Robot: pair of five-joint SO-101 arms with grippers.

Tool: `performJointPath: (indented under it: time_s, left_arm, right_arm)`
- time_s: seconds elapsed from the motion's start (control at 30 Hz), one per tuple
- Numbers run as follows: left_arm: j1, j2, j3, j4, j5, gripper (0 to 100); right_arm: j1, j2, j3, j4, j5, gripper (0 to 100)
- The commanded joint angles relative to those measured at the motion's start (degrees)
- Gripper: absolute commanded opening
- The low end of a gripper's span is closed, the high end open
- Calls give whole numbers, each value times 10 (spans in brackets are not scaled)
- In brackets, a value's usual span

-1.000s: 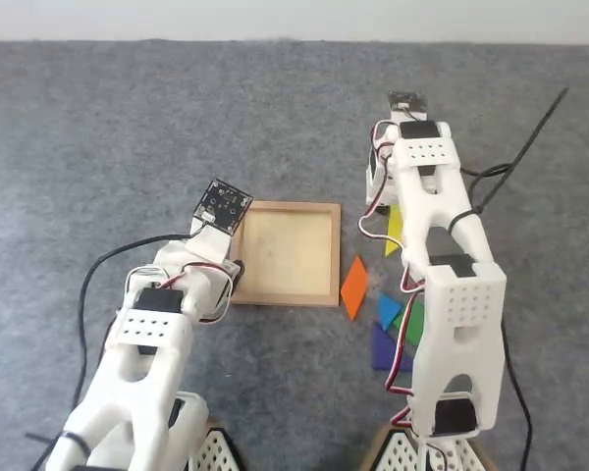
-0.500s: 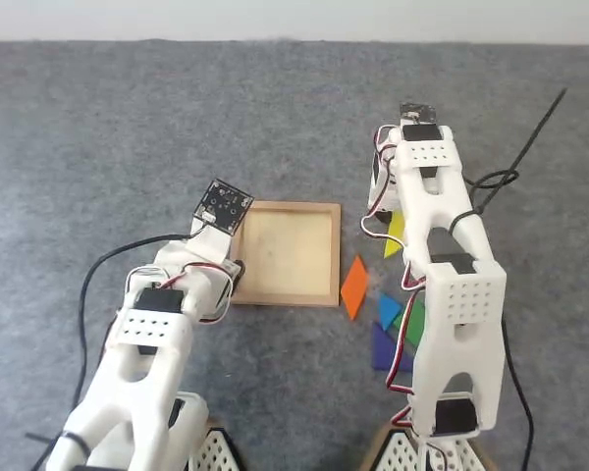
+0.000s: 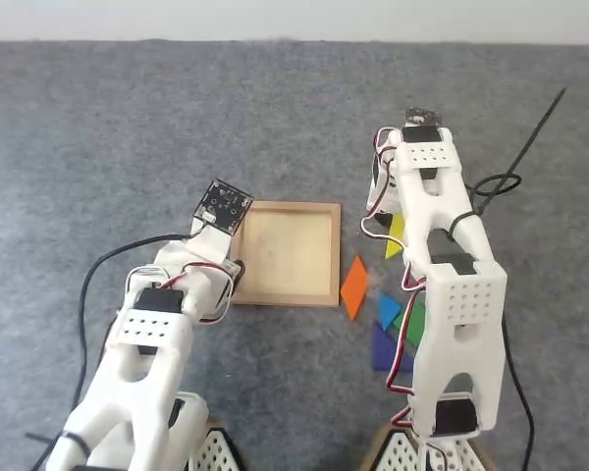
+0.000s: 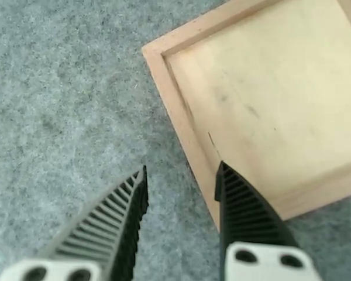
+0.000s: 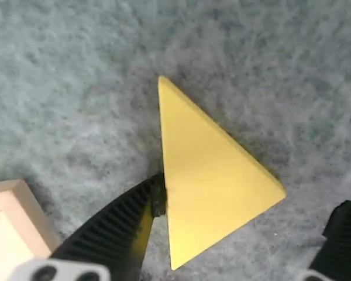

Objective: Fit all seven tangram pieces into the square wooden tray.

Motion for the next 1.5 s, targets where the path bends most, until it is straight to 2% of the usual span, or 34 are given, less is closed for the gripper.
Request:
performJointPath:
  time_s: [0.0,0.2,0.43,0.67,0.9,1.03,1.1,1.27,1.47]
  left_arm:
    - [-4,-20,-7,2,-4,184]
    - [-4,-20,-7,2,-4,184]
    - [-4,-20,-7,2,-4,184]
    - [-5,-20,-7,2,-4,184]
    - [-5,-20,-7,2,-4,184]
    - [-5,-20,-7,2,-4,184]
    - [-5,-20,-7,2,-4,184]
    - [-5,-20,-7,2,-4,184]
    - [-5,-20,-7,2,-4,184]
  right_arm:
    - [8,-3,-10,-1,-4,427]
    - [7,0,-11,4,-3,422]
    - [8,1,-11,6,-3,251]
    - [6,0,-11,4,4,271]
    - [7,-13,-30,26,135,277]
    - [7,-17,-60,40,193,347]
    - [4,-12,-65,38,201,377]
    - [7,22,-105,35,230,379]
    - [6,93,-189,80,238,379]
